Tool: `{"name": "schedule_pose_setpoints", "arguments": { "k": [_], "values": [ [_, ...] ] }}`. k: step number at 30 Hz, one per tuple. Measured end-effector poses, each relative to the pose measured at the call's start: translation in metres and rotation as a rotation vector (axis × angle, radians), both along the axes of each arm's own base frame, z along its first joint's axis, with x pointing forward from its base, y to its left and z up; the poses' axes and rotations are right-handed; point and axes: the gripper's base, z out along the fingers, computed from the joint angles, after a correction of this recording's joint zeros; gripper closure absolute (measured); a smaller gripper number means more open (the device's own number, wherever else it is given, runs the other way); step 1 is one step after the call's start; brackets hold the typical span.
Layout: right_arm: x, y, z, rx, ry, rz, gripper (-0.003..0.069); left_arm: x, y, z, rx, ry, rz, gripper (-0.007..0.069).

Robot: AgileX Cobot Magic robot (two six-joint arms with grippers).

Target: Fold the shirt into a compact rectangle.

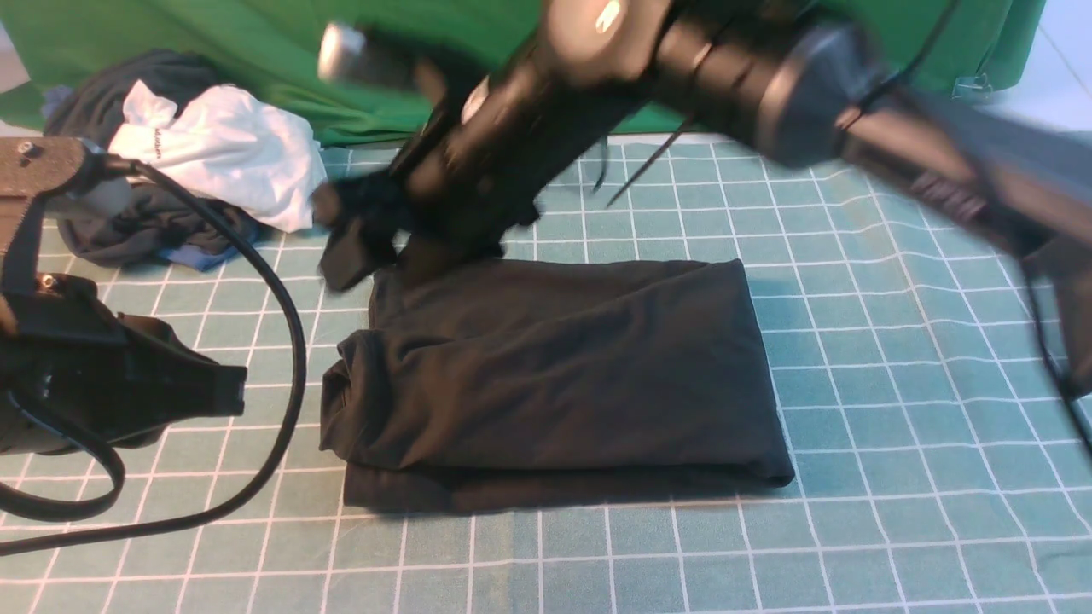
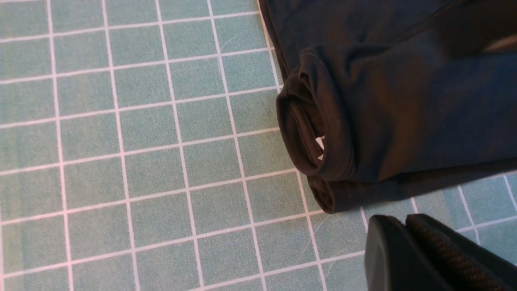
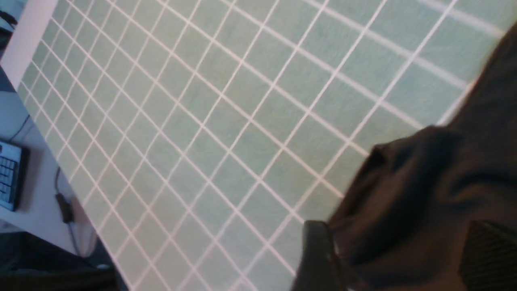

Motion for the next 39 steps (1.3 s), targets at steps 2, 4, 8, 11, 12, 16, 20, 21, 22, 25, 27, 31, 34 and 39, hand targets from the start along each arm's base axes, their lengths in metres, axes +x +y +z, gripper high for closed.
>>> {"name": "schedule_pose_setpoints", "arguments": {
  "k": [2,4,8,11,12,16,20,21,22,25,27,31,34,39],
  "values": [
    [0.004,-0.014,0.01,-0.043,-0.033,0.005,0.0312,0.0,-0.001,0.0,-0.012,0.003,0.0,0.0613],
    [0.01,-0.035,0.016,-0.136,-0.065,-0.004,0.044,0.0,-0.003,-0.001,-0.031,0.013,-0.004,0.0613],
    [0.013,-0.083,0.031,-0.308,-0.159,-0.07,0.0616,0.007,-0.015,-0.008,-0.105,0.074,-0.065,0.0613],
    [-0.004,-0.111,0.044,-0.362,-0.183,-0.084,0.0631,0.017,-0.026,-0.017,-0.164,0.124,-0.122,0.0613],
    [-0.011,-0.117,0.046,-0.375,-0.189,-0.072,0.0633,0.02,-0.028,-0.019,-0.174,0.127,-0.131,0.0613],
    [-0.036,-0.135,0.038,-0.426,-0.16,-0.037,0.0637,0.044,-0.036,-0.04,-0.196,0.173,-0.125,0.0613],
    [-0.039,-0.145,0.001,-0.475,-0.088,-0.043,0.0642,0.069,-0.042,-0.062,-0.182,0.251,-0.109,0.0613],
    [-0.038,-0.148,-0.011,-0.479,-0.077,-0.06,0.0643,0.077,-0.044,-0.067,-0.178,0.269,-0.104,0.0613],
    [-0.037,-0.149,-0.02,-0.48,-0.07,-0.073,0.0643,0.085,-0.046,-0.07,-0.176,0.27,-0.101,0.0613],
    [-0.035,-0.15,-0.04,-0.458,-0.06,-0.113,0.0643,0.108,-0.052,-0.08,-0.17,0.28,-0.088,0.0613],
    [-0.033,-0.148,-0.05,-0.437,-0.058,-0.133,0.0644,0.121,-0.055,-0.087,-0.166,0.293,-0.083,0.0613],
    [-0.026,-0.143,-0.066,-0.425,-0.042,-0.161,0.0644,0.133,-0.055,-0.109,-0.104,0.349,-0.093,0.0613],
    [-0.022,-0.142,-0.089,-0.477,0.023,-0.144,0.0644,0.134,-0.049,-0.129,-0.029,0.406,-0.07,0.0613],
    [-0.022,-0.145,-0.121,-0.555,0.103,-0.121,0.0644,0.129,-0.043,-0.149,0.026,0.463,-0.026,0.0613]
  ]
}}
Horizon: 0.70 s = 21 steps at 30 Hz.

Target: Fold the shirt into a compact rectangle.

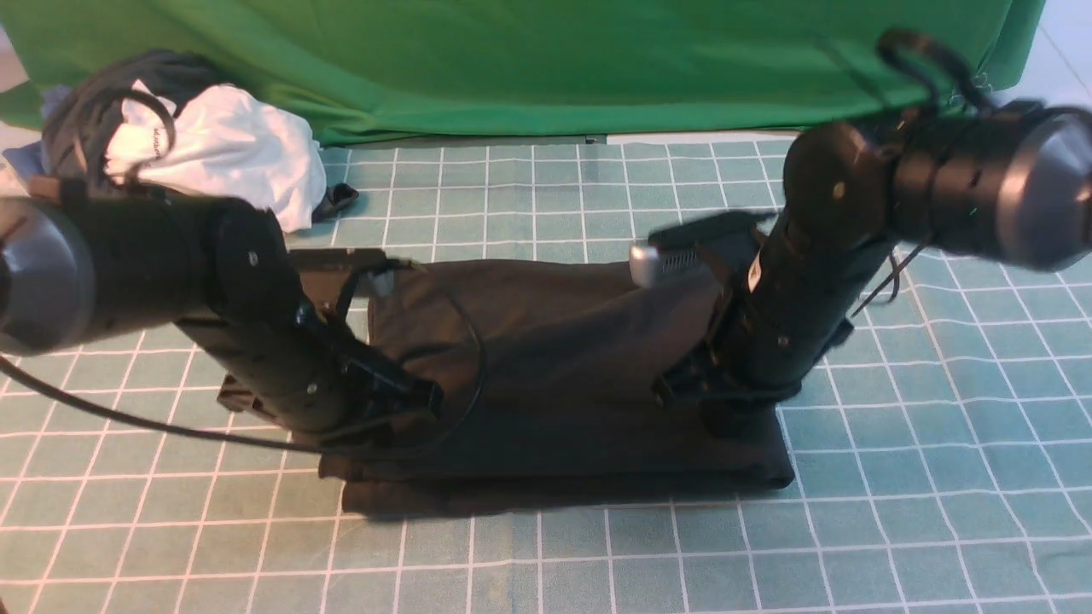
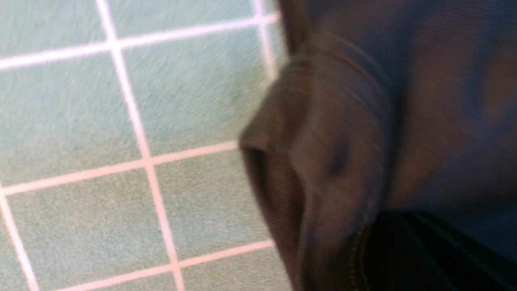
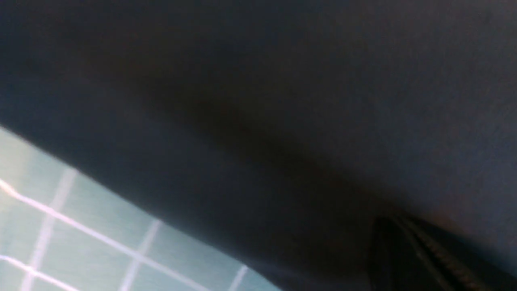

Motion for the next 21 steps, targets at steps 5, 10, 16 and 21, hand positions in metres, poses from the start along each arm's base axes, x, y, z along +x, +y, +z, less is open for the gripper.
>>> {"name": "schedule_pose_setpoints", "arguments": {
  "k": [5,10,16,21],
  "values": [
    [-0.004,-0.005,-0.013,-0.026,0.02,-0.023,0.0645,0.001,0.001,-0.001,0.006,-0.007,0.021,0.0613],
    [-0.005,-0.008,-0.006,-0.024,0.013,-0.021,0.0645,-0.004,0.002,0.005,0.009,0.018,0.017,0.0613],
    [-0.011,-0.029,0.056,0.037,-0.157,-0.019,0.0645,-0.027,0.009,0.062,-0.01,-0.102,-0.005,0.0613],
    [-0.041,-0.051,0.146,0.185,-0.475,-0.013,0.0645,-0.069,0.017,0.136,-0.113,-0.352,0.008,0.0613]
  ]
}}
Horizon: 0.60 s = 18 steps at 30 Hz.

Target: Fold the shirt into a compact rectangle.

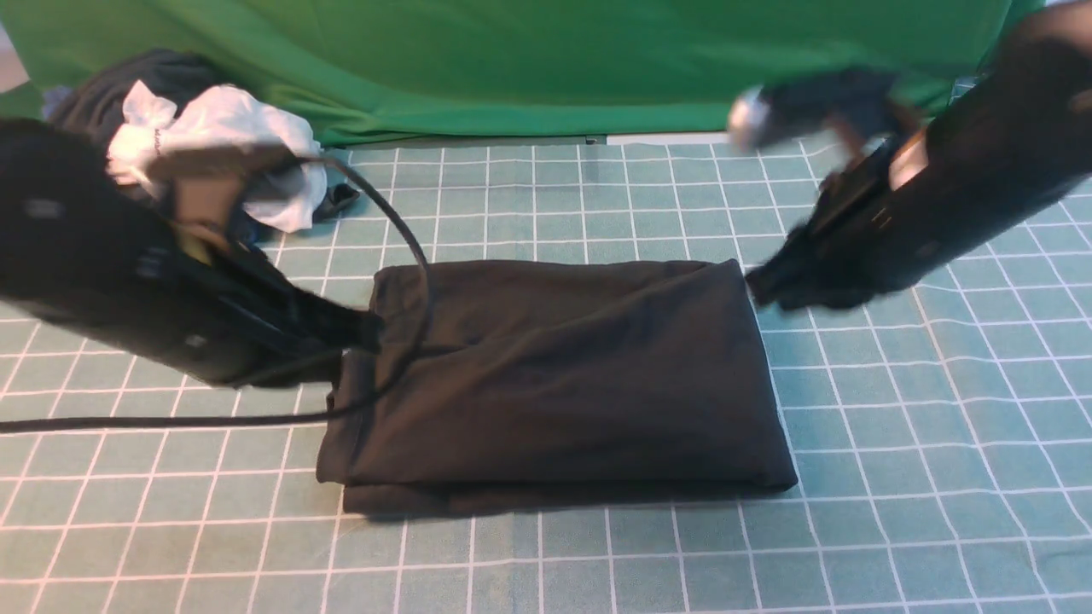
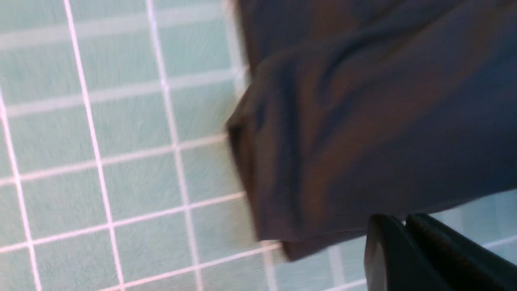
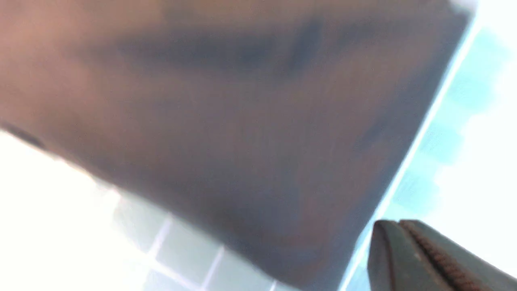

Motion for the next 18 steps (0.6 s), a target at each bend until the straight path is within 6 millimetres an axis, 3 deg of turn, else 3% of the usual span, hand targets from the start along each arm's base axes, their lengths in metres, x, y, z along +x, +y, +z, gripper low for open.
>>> {"name": "schedule_pose_setpoints", "arguments": {
  "k": [1,2,4,6,8,10,11,12,13,14,18],
  "values": [
    [-0.014,-0.008,0.028,0.049,-0.115,0.007,0.0645,-0.017,0.004,0.019,-0.029,-0.073,0.0,0.0613],
    [-0.016,-0.01,0.032,0.058,-0.136,0.008,0.0645,-0.019,0.004,0.022,-0.032,-0.08,-0.001,0.0613],
    [-0.048,-0.029,0.079,0.139,-0.355,0.016,0.0645,-0.052,0.013,0.051,-0.071,-0.21,-0.004,0.0613],
    [-0.076,-0.046,0.105,0.188,-0.531,0.015,0.0643,-0.082,0.02,0.07,-0.104,-0.319,-0.006,0.0613],
    [-0.096,-0.059,0.117,0.213,-0.648,0.014,0.0643,-0.107,0.026,0.079,-0.134,-0.397,-0.007,0.0613],
    [-0.118,-0.072,0.123,0.239,-0.763,0.013,0.0642,-0.129,0.031,0.081,-0.163,-0.457,-0.009,0.0613],
    [-0.138,-0.083,0.123,0.262,-0.847,0.013,0.0641,-0.153,0.037,0.082,-0.194,-0.523,-0.012,0.0613],
    [-0.151,-0.091,0.12,0.282,-0.899,0.012,0.064,-0.163,0.039,0.079,-0.209,-0.548,-0.014,0.0613],
    [-0.15,-0.09,0.118,0.28,-0.898,0.013,0.064,-0.165,0.039,0.077,-0.21,-0.551,-0.014,0.0613],
    [-0.172,-0.102,0.106,0.312,-0.974,0.013,0.064,-0.182,0.044,0.071,-0.229,-0.606,-0.013,0.0613],
    [-0.212,-0.122,0.072,0.407,-1.165,0.009,0.064,-0.208,0.051,0.043,-0.267,-0.695,-0.006,0.0613]
  ]
}}
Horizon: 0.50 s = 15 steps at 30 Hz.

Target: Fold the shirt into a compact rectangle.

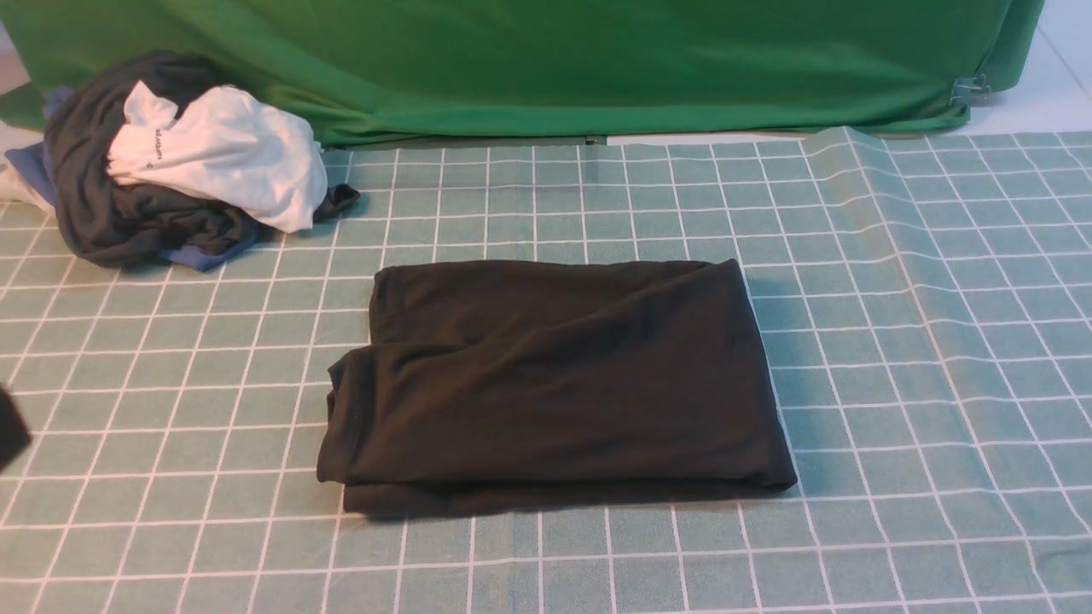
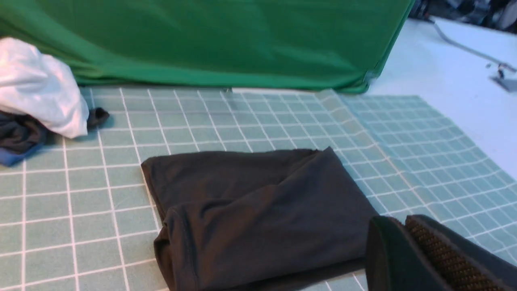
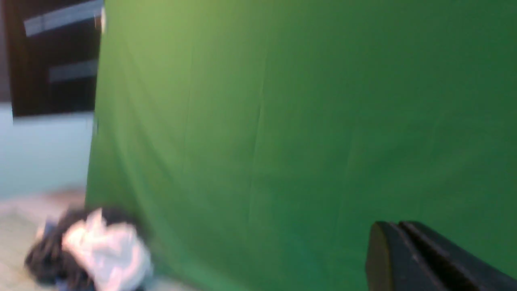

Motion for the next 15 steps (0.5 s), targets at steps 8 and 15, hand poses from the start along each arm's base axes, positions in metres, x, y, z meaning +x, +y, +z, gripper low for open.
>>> {"name": "schedule_pose_setpoints", "arguments": {
  "k": [8,15],
  "values": [
    [-0.041,-0.021,-0.054,0.111,-0.224,0.012,0.0636,0.007,0.001,-0.047,-0.089,-0.089,0.035,0.0612],
    [-0.05,-0.025,-0.053,0.138,-0.279,0.013,0.0599,0.017,0.0,-0.064,-0.105,-0.095,0.06,0.0612]
  ]
}}
